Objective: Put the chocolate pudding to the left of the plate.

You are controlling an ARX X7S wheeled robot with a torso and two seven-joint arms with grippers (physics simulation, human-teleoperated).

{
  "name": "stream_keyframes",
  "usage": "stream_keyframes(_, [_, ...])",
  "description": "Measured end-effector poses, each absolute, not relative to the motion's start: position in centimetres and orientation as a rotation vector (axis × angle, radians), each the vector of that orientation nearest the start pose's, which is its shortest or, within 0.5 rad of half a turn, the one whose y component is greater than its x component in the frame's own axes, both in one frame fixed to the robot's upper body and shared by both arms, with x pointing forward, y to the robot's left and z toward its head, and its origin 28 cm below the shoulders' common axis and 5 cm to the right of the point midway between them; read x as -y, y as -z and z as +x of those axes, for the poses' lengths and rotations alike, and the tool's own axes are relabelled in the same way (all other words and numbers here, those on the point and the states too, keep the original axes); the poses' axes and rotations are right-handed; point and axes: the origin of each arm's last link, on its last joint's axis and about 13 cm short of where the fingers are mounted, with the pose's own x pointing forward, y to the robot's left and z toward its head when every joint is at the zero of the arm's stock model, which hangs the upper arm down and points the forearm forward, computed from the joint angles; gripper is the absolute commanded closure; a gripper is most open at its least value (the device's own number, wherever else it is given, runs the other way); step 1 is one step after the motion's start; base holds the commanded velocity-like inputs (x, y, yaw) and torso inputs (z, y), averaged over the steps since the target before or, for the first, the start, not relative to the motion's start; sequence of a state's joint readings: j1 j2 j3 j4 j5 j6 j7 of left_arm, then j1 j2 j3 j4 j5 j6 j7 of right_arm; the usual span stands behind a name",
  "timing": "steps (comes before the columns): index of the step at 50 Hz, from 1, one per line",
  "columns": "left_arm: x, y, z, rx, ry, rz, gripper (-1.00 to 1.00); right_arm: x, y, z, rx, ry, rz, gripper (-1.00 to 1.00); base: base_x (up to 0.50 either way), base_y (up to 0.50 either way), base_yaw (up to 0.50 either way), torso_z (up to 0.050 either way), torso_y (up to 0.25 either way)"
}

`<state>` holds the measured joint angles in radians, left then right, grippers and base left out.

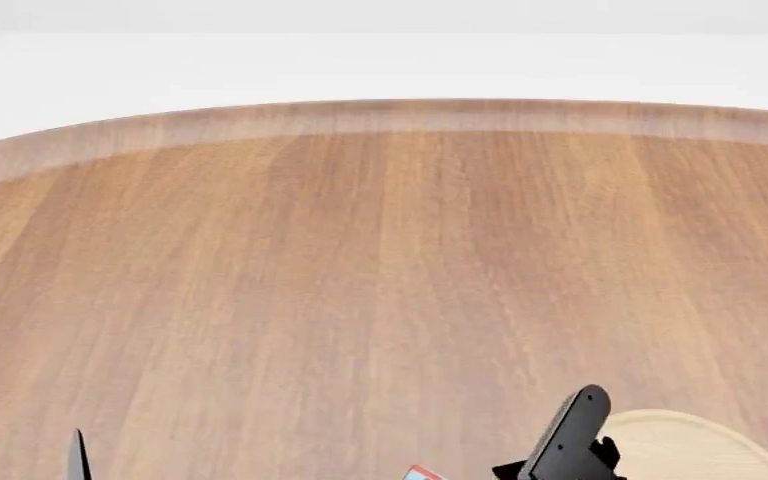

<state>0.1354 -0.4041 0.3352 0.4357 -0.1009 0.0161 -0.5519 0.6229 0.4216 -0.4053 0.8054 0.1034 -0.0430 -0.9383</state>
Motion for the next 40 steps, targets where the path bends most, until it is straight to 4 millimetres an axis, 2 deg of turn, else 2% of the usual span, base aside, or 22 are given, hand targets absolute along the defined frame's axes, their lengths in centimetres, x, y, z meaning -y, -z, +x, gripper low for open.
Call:
stream_keyframes(12, [-20.9, -6.9, 16.6, 0.263, -0.107, 0.121, -1.00, 20.6, -7.5, 29.6, -0.280, -1.006, -0.421, -1.00, 0.00, 0.00, 0.00, 0.000, 0.000])
stream_keyframes(23, [-21.0, -7.0, 16.5, 0.268, -0.111, 0.124, -1.00, 18.7, -11.1, 25.5, -0.109, -1.002, -0.528, -1.00, 0.00, 0.00, 0.00, 0.000, 0.000])
stream_keyframes(30, [-21.0, -7.2, 16.3, 0.280, -0.112, 0.127, -1.00, 16.6, -12.2, 22.3, 0.033, -0.864, -0.592, -1.00, 0.00, 0.00, 0.00, 0.000, 0.000])
stream_keyframes(40, [-20.9, -7.6, 15.7, 0.319, -0.123, 0.147, -1.00, 13.9, -12.5, 18.5, 0.249, -0.529, -0.635, -1.00, 0.00, 0.00, 0.00, 0.000, 0.000])
